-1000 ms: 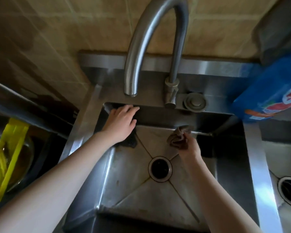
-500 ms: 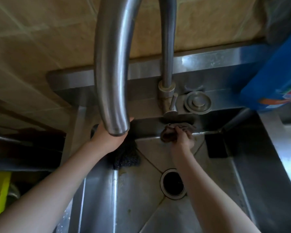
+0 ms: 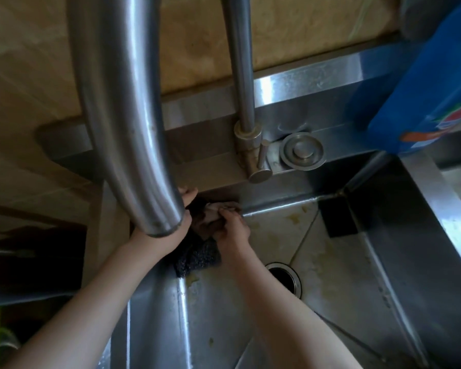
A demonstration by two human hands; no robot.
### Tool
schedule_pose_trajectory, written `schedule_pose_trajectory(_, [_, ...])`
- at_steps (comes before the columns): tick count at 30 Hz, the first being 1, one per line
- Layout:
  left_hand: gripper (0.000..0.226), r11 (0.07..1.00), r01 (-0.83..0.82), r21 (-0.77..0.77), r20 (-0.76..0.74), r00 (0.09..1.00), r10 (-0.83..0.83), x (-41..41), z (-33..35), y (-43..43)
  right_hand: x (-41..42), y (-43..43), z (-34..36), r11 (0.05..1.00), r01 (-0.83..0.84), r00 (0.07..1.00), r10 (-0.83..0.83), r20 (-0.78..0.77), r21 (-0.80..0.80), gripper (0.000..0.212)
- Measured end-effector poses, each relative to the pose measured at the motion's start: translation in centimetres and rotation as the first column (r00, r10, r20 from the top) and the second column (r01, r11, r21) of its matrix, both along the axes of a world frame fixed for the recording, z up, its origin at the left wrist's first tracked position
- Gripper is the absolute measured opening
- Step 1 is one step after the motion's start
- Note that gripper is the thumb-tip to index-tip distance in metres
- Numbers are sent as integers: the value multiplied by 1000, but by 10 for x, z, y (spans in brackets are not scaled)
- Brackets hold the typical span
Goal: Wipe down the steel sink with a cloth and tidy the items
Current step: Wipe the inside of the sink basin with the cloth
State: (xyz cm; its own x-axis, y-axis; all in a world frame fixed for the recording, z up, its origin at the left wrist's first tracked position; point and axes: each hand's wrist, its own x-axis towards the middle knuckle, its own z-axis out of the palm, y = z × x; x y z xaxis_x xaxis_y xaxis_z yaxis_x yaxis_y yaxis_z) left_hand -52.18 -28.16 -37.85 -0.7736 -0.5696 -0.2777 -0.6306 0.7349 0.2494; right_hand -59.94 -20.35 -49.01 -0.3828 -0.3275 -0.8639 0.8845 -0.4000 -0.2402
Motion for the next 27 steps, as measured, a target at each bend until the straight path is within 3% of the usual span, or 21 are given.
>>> schedule_pose_trajectory(5, [50,1000,-10,-29,20,1000,11,-1,1,4,-71,61,10,989,112,989,-102,-108,99,28])
schedule_pose_trajectory(8, [51,999,-44,29,26,999,43,-5,5,8,-119,96,18,968,226,962,-205,-179,106,25])
schedule_pose_trajectory(11, [52,997,-63,48,30,998,62,-4,2,8,-147,115,15,953,279,947,-253,-201,116,40])
schedule_pose_trajectory(13, [53,981,-155,118,-15,987,158,-1,-1,7,-149,115,13,949,296,941,-269,-203,113,44])
schedule_pose_trajectory(15, [55,953,-228,197,-63,968,245,1,-2,8,-140,105,14,947,305,940,-283,-189,103,43])
schedule_pose_trajectory(20, [56,978,-161,132,-115,978,177,-1,-1,16,-61,42,9,968,204,978,-196,-66,148,29])
schedule_pose_trajectory(23, [57,980,-138,145,-76,986,150,0,-4,13,-4,0,11,992,113,993,-114,6,50,36])
schedule_pose_trajectory(27, [57,986,-114,118,-54,991,121,-2,-4,12,29,-20,18,999,16,999,-14,44,-44,27])
